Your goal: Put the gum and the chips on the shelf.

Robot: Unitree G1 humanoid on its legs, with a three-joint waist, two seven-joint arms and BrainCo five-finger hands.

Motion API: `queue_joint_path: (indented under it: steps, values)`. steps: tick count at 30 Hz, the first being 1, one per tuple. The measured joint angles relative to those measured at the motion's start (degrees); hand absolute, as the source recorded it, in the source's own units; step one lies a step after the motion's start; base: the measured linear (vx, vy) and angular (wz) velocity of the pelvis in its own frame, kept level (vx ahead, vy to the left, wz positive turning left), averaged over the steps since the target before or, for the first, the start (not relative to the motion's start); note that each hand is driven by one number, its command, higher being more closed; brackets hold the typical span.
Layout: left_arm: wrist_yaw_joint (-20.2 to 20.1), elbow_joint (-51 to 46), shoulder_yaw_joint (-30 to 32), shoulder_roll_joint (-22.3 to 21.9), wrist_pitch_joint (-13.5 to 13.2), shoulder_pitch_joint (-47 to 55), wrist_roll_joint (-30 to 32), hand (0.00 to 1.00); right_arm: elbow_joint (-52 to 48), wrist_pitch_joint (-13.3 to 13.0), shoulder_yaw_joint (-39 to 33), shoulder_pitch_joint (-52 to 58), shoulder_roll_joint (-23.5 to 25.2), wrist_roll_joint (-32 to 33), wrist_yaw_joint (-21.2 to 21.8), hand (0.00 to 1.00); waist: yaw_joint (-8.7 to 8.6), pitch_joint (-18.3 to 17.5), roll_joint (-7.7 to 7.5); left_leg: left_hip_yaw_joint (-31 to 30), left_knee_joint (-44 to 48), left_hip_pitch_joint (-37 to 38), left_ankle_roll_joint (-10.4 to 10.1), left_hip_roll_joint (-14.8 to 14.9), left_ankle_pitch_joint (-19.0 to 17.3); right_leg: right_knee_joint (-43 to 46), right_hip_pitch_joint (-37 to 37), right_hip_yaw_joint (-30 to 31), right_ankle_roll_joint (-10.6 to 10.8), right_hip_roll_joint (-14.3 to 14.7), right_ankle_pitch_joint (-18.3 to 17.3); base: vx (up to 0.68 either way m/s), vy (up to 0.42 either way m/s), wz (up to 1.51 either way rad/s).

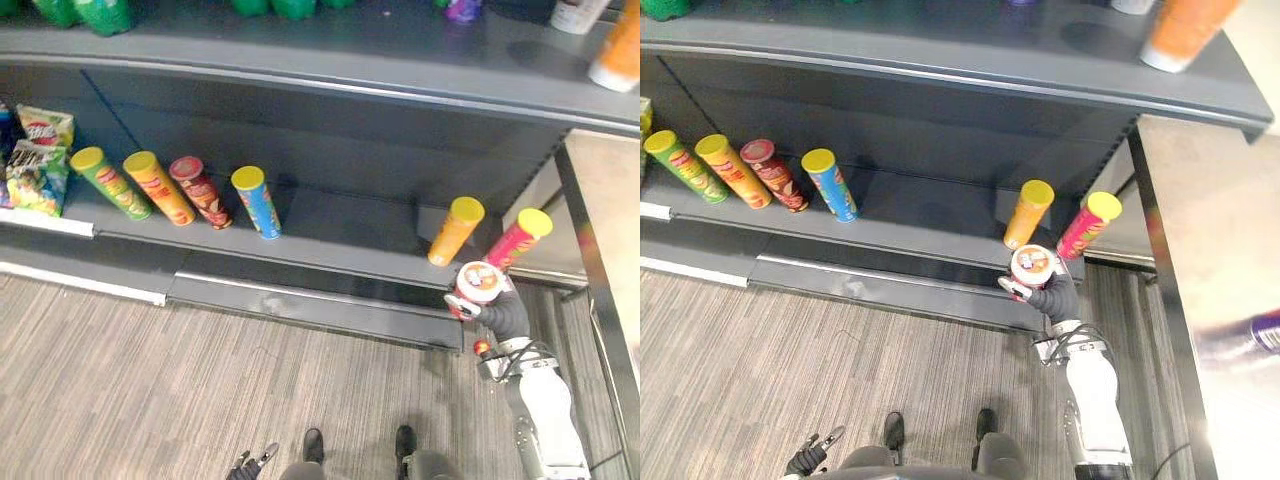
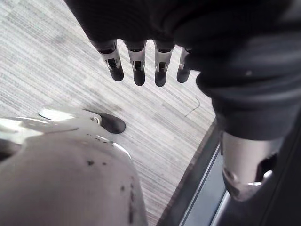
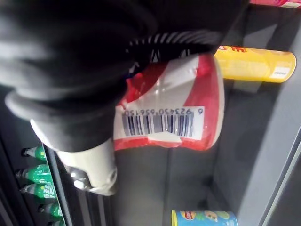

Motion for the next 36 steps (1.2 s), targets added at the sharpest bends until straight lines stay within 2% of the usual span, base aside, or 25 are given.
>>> queue_joint_path:
  steps: [6,9,12,16,21,28,30,36]
  values:
    - [-0.05,-2.23,-0.42,-0.03,0.07,-0.64,0.81,0.00,-0.14,0.01,0.50,2.12,2.87,0.01,-0.56,1.00,-0.16,-0.54,-0.21,5.32,-0.09,-1.02,-0.22,-0.46,3.21,-0.72,3.51,-7.32,-0.42,-1.34,-0.71,-0.02,0.023,0.65]
    - [0.03,-2.16,-0.55,-0.03,0.22,-0.64,2.51,0.00,-0.36,0.01,0.52,1.83,3.23,-0.02,-1.15,1.00,-0.16,-0.64,-0.17,6.39,-0.46,-1.37,0.00,-0.33,3.30,-0.87,3.48,-7.70,-0.52,-1.39,-0.89,-0.10,0.006,0.10]
    - [0.17,-2.08,-0.92,0.08,0.42,-0.46,3.48,0.00,-0.51,0.01,0.67,2.54,3.20,-0.05,-1.98,1.00,-0.39,-1.35,-0.05,10.51,-0.48,-1.25,0.12,0.19,3.21,-0.87,3.48,-7.68,-0.46,-1.65,-0.81,-0.09,0.026,-0.03]
    - [0.37,-2.09,-2.61,0.66,0.43,-0.52,4.64,0.00,-0.79,0.01,2.16,1.39,3.19,-0.05,-2.77,1.00,-0.26,-2.81,-0.33,11.86,-0.53,-1.42,0.33,-0.11,3.24,-2.80,3.51,-6.88,0.21,-1.81,0.09,-0.03,0.042,-0.10]
    - [0.46,-2.09,-3.32,0.72,0.45,-1.10,4.69,0.00,-0.87,0.03,2.88,-4.44,2.98,-0.04,-4.65,1.00,-0.20,-2.87,-0.24,12.36,-0.57,-1.53,0.83,-0.62,3.24,-4.68,4.14,-6.38,0.43,-1.98,1.35,0.04,0.026,-0.05]
    - [0.93,-1.99,-5.42,1.28,0.51,-0.94,5.22,0.00,-0.36,0.95,2.92,-13.67,-1.71,1.56,-5.93,1.00,0.01,-3.10,-0.04,13.15,-0.57,-1.40,1.47,-0.59,3.94,-5.07,4.19,-5.83,0.08,-1.87,1.91,0.05,0.001,-0.03]
    - [1.08,-1.44,-5.96,1.27,0.52,-0.92,6.32,0.00,0.35,1.59,2.96,-17.74,-2.96,2.65,-6.58,1.00,0.14,-3.79,0.25,13.83,-0.56,-1.39,1.25,-0.14,4.38,-6.12,4.19,-4.73,-0.43,-1.34,3.14,0.00,-0.016,-0.19]
    - [1.12,-0.23,-6.59,1.63,0.55,-0.92,6.84,0.00,1.19,2.21,3.19,-24.86,-6.30,4.36,-6.80,1.00,0.01,-4.22,0.73,13.73,-0.61,-1.43,1.09,1.14,4.71,-6.70,4.17,-4.38,-1.06,-0.04,3.99,-0.07,-0.022,-0.07]
